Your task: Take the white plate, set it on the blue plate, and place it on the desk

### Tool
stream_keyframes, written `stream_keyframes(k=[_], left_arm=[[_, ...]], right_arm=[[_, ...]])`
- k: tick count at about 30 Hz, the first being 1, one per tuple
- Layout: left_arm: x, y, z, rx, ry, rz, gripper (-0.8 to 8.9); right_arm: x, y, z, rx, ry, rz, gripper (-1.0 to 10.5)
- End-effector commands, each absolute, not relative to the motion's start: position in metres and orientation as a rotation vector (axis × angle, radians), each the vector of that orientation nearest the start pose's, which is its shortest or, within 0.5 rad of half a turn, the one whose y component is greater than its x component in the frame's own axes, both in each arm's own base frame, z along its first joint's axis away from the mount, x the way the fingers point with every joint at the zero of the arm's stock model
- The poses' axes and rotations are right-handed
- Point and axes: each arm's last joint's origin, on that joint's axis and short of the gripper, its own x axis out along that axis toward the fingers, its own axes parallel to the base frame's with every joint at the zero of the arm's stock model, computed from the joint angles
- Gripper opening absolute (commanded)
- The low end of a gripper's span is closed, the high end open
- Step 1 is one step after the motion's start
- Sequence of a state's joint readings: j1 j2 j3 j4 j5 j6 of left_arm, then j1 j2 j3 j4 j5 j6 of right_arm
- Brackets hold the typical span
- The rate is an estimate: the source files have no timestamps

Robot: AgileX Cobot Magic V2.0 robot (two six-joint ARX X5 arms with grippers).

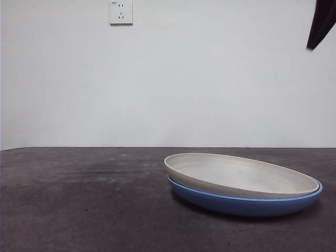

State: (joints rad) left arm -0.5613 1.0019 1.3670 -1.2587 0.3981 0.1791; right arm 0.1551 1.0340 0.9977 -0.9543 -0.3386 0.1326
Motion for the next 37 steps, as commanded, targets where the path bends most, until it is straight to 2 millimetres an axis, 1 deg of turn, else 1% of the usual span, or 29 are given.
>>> stream_keyframes(k=[1,5,11,15,20,25,30,31,34,37], left_arm=[[0.11,-0.084,0.395,0.244,0.792,-0.996,6.3],[0.1,-0.077,0.387,0.242,0.764,-0.997,6.3],[0.083,-0.066,0.378,0.239,0.699,-0.999,6.3],[0.071,-0.059,0.378,0.238,0.633,-0.995,6.3],[0.064,-0.054,0.381,0.24,0.593,-0.982,6.3],[0.064,-0.054,0.381,0.24,0.588,-0.983,6.3],[0.064,-0.054,0.381,0.239,0.587,-0.982,6.3],[0.064,-0.054,0.381,0.239,0.587,-0.982,6.3],[0.064,-0.054,0.381,0.239,0.586,-0.982,6.3],[0.064,-0.054,0.381,0.239,0.585,-0.982,6.3]], right_arm=[[0.195,0.041,0.297,0.208,1.047,0.404,6.2],[0.214,0.046,0.281,0.259,1.112,0.478,6.2],[0.241,0.05,0.252,0.255,1.211,0.485,6.2],[0.256,0.051,0.233,0.248,1.264,0.484,6.2],[0.273,0.054,0.211,0.276,1.288,0.512,6.2],[0.284,0.056,0.195,0.285,1.305,0.52,6.2],[0.29,0.057,0.187,0.282,1.299,0.522,6.2],[0.291,0.057,0.186,0.282,1.299,0.522,6.1],[0.294,0.057,0.182,0.281,1.295,0.522,5.2],[0.296,0.058,0.179,0.279,1.288,0.522,4.9]])
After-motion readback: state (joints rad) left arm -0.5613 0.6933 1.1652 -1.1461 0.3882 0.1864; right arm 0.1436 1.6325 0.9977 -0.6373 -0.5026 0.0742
